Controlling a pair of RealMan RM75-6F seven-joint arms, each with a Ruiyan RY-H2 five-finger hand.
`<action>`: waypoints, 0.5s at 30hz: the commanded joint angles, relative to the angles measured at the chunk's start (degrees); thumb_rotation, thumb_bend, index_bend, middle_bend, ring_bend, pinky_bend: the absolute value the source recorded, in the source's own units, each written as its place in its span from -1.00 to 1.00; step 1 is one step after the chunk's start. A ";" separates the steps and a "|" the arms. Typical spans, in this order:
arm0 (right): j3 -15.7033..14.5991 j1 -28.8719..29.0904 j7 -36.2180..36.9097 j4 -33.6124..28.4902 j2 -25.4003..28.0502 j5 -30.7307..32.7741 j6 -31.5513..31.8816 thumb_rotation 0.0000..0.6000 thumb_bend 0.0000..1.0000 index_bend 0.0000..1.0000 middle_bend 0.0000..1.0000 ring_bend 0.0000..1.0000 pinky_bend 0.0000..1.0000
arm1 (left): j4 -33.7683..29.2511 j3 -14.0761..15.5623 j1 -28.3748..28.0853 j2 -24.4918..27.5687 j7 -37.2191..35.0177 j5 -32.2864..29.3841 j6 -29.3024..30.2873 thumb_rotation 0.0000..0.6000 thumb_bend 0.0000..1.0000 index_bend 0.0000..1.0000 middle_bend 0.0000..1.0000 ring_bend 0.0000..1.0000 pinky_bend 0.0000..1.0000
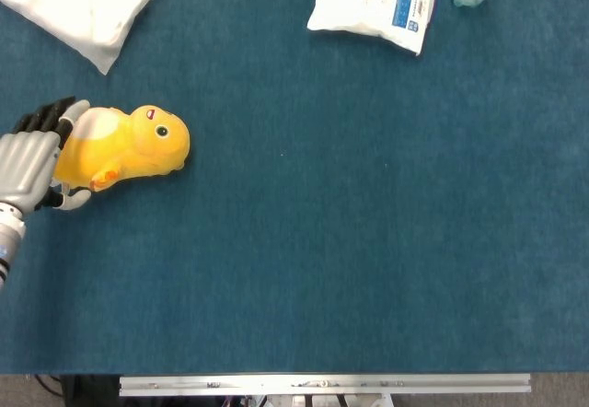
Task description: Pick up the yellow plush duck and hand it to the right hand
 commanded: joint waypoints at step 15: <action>-0.09 -0.32 -1.42 -1.06 0.47 0.56 0.05 1.00 -0.64 -0.19 -0.10 -0.31 -0.16 | 13.68 -0.62 -2.15 -10.39 -9.84 2.47 -2.06 1.00 -0.62 -0.63 -0.83 -0.94 -0.52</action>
